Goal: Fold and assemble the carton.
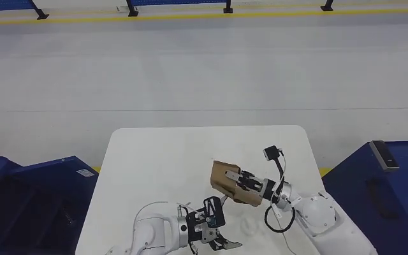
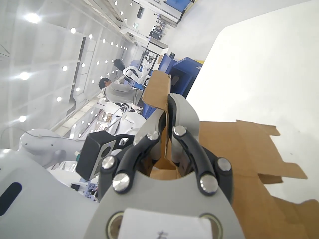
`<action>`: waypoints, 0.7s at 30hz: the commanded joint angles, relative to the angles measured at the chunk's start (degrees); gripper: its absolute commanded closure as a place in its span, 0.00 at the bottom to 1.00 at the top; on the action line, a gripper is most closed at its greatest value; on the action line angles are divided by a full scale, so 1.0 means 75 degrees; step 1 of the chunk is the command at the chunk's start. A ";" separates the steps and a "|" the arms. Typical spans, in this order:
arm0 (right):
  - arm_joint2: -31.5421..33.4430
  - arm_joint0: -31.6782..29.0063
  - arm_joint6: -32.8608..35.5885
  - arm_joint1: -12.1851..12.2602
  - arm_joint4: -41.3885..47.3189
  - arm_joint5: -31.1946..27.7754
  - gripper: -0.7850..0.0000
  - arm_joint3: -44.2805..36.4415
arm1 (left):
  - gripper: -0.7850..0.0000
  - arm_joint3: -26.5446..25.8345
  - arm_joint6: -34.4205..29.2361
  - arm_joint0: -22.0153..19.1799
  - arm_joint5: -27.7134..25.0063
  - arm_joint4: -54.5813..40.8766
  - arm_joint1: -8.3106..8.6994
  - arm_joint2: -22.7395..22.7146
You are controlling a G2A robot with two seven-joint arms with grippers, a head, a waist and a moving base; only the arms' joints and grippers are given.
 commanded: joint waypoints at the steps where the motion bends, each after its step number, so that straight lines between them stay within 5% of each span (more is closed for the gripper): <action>1: -0.0024 0.0037 0.0167 -0.0007 0.0228 0.0040 1.00 0.0043 | 0.00 0.0005 0.0038 -0.0006 0.0074 0.0045 -0.0001 0.0009; 21: 0.0179 0.0251 0.0360 -0.0048 0.0628 0.0223 1.00 0.0383 | 0.00 -0.0047 0.0221 0.0243 0.0161 0.0117 0.0121 -0.0316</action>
